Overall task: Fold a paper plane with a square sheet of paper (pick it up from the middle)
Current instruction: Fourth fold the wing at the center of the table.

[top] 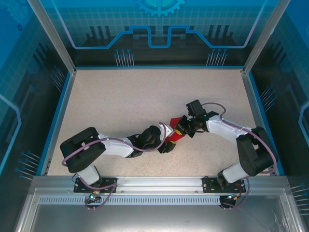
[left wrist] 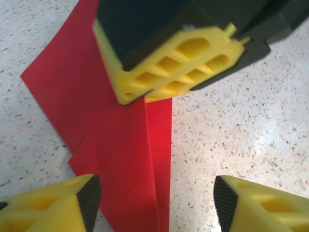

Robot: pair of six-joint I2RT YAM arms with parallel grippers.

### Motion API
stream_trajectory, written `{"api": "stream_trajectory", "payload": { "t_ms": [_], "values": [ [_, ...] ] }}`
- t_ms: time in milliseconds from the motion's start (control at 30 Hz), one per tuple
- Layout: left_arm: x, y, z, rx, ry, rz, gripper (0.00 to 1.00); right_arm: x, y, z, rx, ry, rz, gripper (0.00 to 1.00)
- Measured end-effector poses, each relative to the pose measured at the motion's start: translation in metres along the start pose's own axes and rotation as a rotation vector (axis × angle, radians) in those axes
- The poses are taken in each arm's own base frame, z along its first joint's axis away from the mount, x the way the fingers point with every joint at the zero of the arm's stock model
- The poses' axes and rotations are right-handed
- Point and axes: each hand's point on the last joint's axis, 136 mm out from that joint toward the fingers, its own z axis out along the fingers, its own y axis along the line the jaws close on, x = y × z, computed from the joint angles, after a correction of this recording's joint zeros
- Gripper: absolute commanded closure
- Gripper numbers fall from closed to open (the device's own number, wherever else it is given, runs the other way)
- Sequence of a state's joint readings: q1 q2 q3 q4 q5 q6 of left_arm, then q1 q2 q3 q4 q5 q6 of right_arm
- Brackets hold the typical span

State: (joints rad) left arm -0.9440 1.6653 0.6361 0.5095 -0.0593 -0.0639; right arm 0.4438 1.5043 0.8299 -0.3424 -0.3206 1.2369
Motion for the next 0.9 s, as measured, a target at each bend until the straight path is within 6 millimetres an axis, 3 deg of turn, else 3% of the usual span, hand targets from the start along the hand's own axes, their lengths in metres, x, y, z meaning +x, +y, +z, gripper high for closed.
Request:
{"api": "stream_trajectory", "payload": {
  "t_ms": [133, 400, 733, 900],
  "values": [
    [0.007, 0.005, 0.006, -0.038, 0.013, 0.04, 0.53, 0.001, -0.002, 0.001, 0.001, 0.01, 0.013, 0.97],
    [0.0, 0.016, 0.008, -0.106, -0.027, 0.077, 0.73, 0.004, -0.004, 0.003, 0.003, 0.037, 0.036, 0.9],
    [0.003, 0.016, 0.009, -0.108, -0.02, 0.08, 0.86, 0.0, -0.01, 0.002, 0.013, 0.053, 0.03, 0.44],
    [0.006, 0.013, 0.01, -0.087, -0.004, 0.073, 0.86, -0.007, -0.01, -0.005, -0.008, 0.051, -0.036, 0.37]
  ]
}}
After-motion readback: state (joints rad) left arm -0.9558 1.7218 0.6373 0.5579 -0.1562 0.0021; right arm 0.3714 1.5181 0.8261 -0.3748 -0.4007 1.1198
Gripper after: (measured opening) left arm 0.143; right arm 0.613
